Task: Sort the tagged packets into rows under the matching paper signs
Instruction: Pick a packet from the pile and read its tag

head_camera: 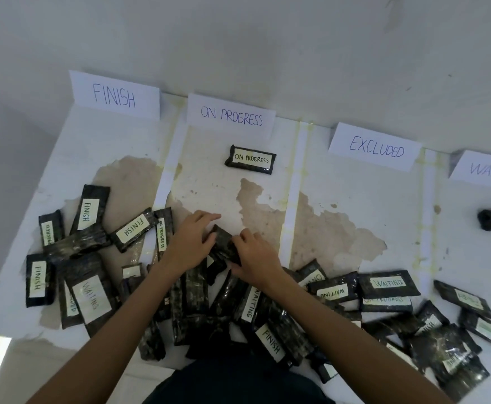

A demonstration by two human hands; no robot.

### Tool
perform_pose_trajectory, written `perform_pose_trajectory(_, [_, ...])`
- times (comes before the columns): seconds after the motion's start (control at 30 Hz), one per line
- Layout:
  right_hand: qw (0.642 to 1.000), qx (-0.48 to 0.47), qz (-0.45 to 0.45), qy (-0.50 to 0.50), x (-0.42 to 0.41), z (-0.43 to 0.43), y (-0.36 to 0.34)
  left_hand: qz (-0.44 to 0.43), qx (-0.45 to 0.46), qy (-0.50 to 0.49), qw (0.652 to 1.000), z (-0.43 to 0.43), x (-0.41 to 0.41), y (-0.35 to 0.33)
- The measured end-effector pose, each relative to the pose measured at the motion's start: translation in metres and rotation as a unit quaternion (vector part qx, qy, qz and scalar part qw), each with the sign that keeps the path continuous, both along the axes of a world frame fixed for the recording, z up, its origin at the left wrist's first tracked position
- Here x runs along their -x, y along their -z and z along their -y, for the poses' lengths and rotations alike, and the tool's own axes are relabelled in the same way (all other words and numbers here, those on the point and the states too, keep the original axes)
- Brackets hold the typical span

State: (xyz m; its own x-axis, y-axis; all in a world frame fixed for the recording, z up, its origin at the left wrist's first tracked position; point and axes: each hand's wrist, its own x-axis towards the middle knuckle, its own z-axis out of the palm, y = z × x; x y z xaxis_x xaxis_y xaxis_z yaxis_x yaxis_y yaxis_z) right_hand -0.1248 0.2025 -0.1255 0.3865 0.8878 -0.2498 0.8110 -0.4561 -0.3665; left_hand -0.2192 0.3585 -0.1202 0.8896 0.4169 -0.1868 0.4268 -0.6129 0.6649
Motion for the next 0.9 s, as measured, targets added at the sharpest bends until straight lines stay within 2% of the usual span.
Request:
perform_pose_trajectory(0.07, [0.999, -0.015, -0.035, 0.021, -0.006, -0.001, -0.008, -0.003, 0.012, -0.002, 1.0, 0.002, 0.003, 0.001])
perform_pose_trajectory(0.1, [0.995, -0.025, -0.081, 0.046, -0.011, -0.001, -0.012, -0.006, 0.019, -0.001, 1.0, 0.003, 0.004, 0.002])
perform_pose_trajectory(0.17, [0.968, -0.031, -0.206, 0.141, -0.027, 0.001, -0.018, -0.011, 0.025, 0.006, 1.0, 0.005, 0.004, 0.003])
perform_pose_trajectory(0.23, [0.931, -0.027, -0.291, 0.216, -0.04, 0.007, -0.017, -0.017, 0.028, 0.017, 0.999, 0.01, 0.002, 0.003])
perform_pose_trajectory(0.33, [0.907, -0.029, -0.337, 0.251, -0.047, 0.013, -0.013, -0.025, 0.029, 0.035, 0.999, 0.018, -0.001, 0.004])
perform_pose_trajectory(0.5, [0.888, -0.044, -0.366, 0.274, -0.046, 0.014, -0.015, -0.035, 0.055, 0.041, 0.997, 0.022, 0.0, 0.008])
perform_pose_trajectory(0.57, [0.888, -0.046, -0.366, 0.276, -0.045, 0.014, -0.016, -0.042, 0.074, 0.037, 0.996, 0.023, -0.002, 0.008])
perform_pose_trajectory(0.63, [0.906, -0.042, -0.338, 0.249, -0.046, 0.014, -0.019, -0.042, 0.074, 0.028, 0.996, 0.022, -0.004, 0.007])
perform_pose_trajectory(0.77, [0.976, -0.018, -0.198, 0.092, -0.048, 0.006, -0.023, -0.021, 0.063, 0.014, 0.998, 0.015, -0.009, 0.006])
perform_pose_trajectory(0.9, [0.998, -0.005, -0.053, 0.023, -0.054, -0.017, -0.019, 0.001, 0.051, -0.007, 0.999, -0.002, -0.017, 0.002])
